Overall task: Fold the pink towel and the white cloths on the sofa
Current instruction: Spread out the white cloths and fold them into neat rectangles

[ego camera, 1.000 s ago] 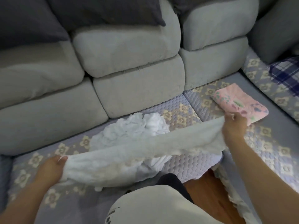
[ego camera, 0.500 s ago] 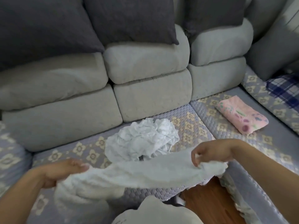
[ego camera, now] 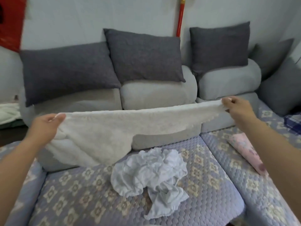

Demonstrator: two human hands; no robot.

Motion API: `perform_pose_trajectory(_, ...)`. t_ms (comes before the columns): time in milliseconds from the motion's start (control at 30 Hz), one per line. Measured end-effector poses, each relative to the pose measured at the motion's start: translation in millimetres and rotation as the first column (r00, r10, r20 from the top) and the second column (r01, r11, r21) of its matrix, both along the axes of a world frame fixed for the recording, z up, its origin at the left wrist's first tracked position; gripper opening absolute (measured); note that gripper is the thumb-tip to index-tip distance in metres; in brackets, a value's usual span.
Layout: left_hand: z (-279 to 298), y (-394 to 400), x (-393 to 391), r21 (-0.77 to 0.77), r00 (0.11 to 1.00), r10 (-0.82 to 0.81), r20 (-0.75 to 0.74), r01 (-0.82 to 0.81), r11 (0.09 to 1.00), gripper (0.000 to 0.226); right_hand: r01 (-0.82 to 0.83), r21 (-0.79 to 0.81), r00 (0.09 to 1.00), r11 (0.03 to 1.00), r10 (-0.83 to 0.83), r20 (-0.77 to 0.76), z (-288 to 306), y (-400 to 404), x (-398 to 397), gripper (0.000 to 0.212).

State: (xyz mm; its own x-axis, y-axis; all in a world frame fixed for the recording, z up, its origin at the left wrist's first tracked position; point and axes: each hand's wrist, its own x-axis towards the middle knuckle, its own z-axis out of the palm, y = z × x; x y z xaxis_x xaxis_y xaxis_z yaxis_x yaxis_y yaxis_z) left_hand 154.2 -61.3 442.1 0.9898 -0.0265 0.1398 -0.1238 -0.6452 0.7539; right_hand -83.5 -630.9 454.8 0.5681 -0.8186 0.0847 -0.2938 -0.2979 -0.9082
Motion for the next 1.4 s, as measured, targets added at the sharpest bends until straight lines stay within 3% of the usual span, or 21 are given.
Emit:
perform_pose_trajectory(100, -34, 13, -28, 0.070, 0.993, -0.070, -0.094, 0.077, 0.995, 0.029, -0.040, 0.089, 0.998, 0.995, 0.045, -0.055, -31, 0, -23, 0.016)
perform_pose_trajectory(233, -115, 26, -75, 0.307, 0.962, -0.163, -0.219, 0.227, 0.924, 0.051, -0.035, 0.241, 0.955, 0.970, 0.103, -0.278, -112, 0, -67, 0.034)
perform_pose_trajectory(333, -185, 14, -115, 0.443, 0.951, -0.149, -0.272, 0.261, 0.858, 0.017, 0.010, 0.410, 0.925, 0.912, 0.148, -0.351, -180, 2, -83, 0.032)
perform_pose_trajectory(400, -241, 2, -142, 0.533, 0.921, -0.179, -0.345, 0.349, 0.771, 0.007, 0.074, 0.463, 0.918, 0.883, 0.122, -0.379, -229, 7, -87, 0.036)
perform_pose_trajectory(467, -300, -12, -168, 0.564, 0.865, -0.206, -0.458, 0.462, 0.685, 0.014, 0.162, 0.464, 0.903, 0.871, 0.059, -0.425, -288, 8, -90, 0.037)
perform_pose_trajectory(567, -392, -33, -207, 0.640, 0.756, -0.208, -0.621, 0.642, 0.422, 0.041, 0.279, 0.484, 0.863, 0.829, 0.005, -0.505, -385, 0, -95, 0.015)
perform_pose_trajectory(633, -436, -58, -229, 0.639, 0.737, -0.291, -0.611, 0.675, 0.368, 0.043, 0.342, 0.470, 0.823, 0.813, -0.018, -0.568, -441, -8, -100, 0.006)
perform_pose_trajectory(767, -499, -136, -265, 0.652, 0.682, -0.505, -0.529, 0.707, 0.272, 0.027, 0.447, 0.440, 0.767, 0.779, -0.081, -0.637, -528, -24, -112, 0.040)
perform_pose_trajectory(833, -517, -184, -271, 0.646, 0.679, -0.553, -0.483, 0.703, 0.298, 0.022, 0.501, 0.488, 0.770, 0.715, -0.111, -0.628, -556, -30, -114, 0.050)
perform_pose_trajectory(900, -537, -221, -267, 0.667, 0.714, -0.570, -0.407, 0.658, 0.349, 0.027, 0.530, 0.523, 0.773, 0.668, -0.126, -0.622, -577, -37, -115, 0.049)
perform_pose_trajectory(1000, -556, -257, -250, 0.698, 0.752, -0.558, -0.351, 0.608, 0.380, 0.036, 0.597, 0.571, 0.771, 0.564, -0.207, -0.603, -590, -47, -111, 0.027)
perform_pose_trajectory(1133, -555, -272, -229, 0.764, 0.724, -0.609, -0.325, 0.580, 0.281, 0.023, 0.616, 0.671, 0.787, 0.412, -0.307, -0.535, -576, -44, -107, 0.011)
perform_pose_trajectory(1267, -538, -268, -226, 0.729, 0.644, -0.639, -0.420, 0.659, 0.185, 0.043, 0.539, 0.803, 0.802, 0.255, -0.445, -0.398, -546, -32, -105, 0.011)
perform_pose_trajectory(1400, -517, -257, -227, 0.712, 0.652, -0.639, -0.408, 0.665, 0.224, 0.050, 0.487, 0.827, 0.819, 0.282, -0.477, -0.319, -524, -24, -106, 0.013)
